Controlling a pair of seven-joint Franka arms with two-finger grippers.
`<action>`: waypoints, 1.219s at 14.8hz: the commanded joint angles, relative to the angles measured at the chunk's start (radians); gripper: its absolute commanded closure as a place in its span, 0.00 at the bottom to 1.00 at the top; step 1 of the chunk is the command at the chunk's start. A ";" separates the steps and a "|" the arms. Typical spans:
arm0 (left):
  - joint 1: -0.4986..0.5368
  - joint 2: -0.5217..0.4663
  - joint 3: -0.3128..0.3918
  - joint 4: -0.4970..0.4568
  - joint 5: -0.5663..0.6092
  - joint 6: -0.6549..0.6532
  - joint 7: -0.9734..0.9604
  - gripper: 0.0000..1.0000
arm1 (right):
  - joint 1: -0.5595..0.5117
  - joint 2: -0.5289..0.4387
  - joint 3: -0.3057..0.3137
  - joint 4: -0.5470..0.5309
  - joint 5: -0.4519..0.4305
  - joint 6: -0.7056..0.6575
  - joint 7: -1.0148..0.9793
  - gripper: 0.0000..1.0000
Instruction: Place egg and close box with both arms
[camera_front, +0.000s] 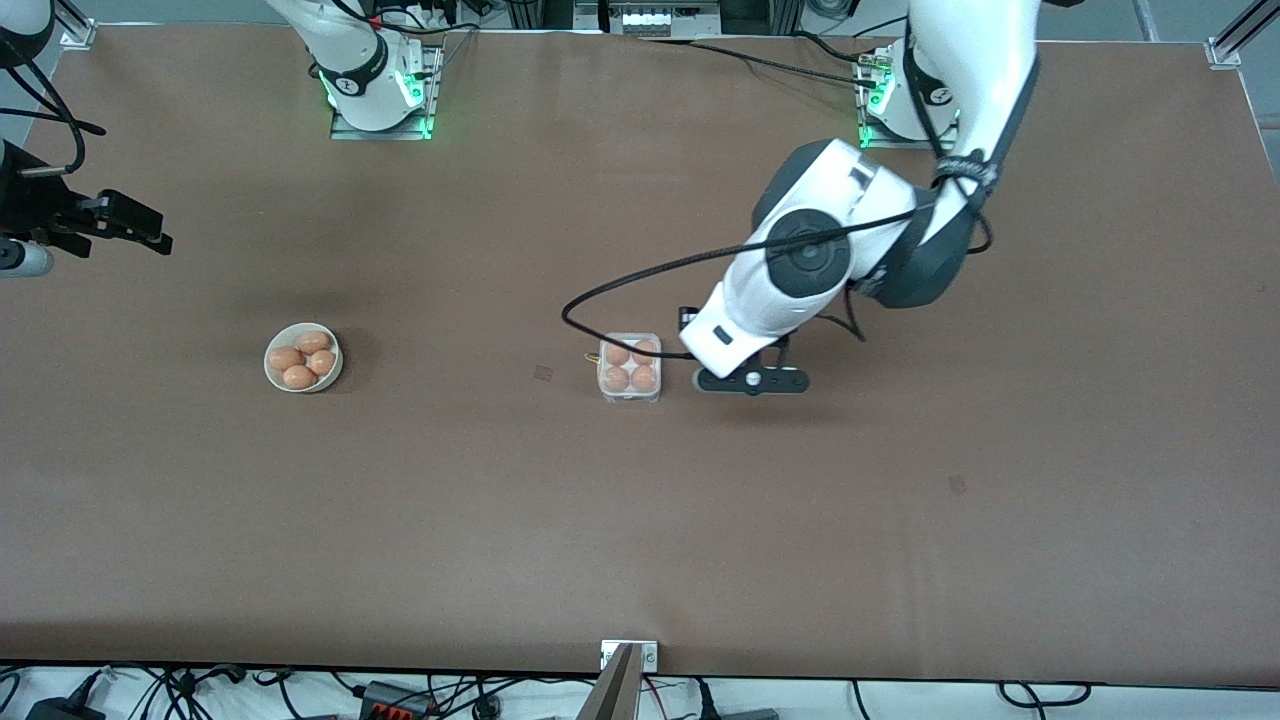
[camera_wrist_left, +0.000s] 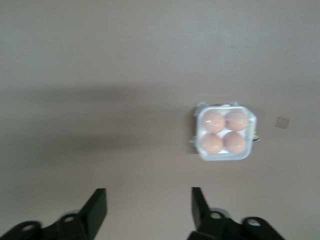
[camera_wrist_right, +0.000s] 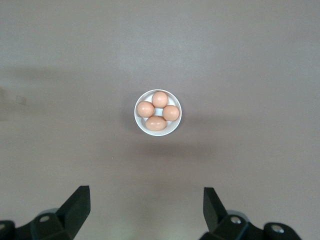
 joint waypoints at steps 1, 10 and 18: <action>0.071 -0.088 -0.012 -0.027 0.020 -0.094 0.052 0.00 | -0.003 0.003 -0.003 0.017 -0.003 -0.025 -0.007 0.00; 0.229 -0.326 -0.012 -0.153 0.018 -0.214 0.151 0.00 | 0.003 0.002 0.000 0.020 -0.004 -0.027 -0.004 0.00; 0.334 -0.479 0.017 -0.275 0.013 -0.213 0.260 0.00 | 0.006 0.000 0.002 0.014 -0.001 -0.028 0.003 0.00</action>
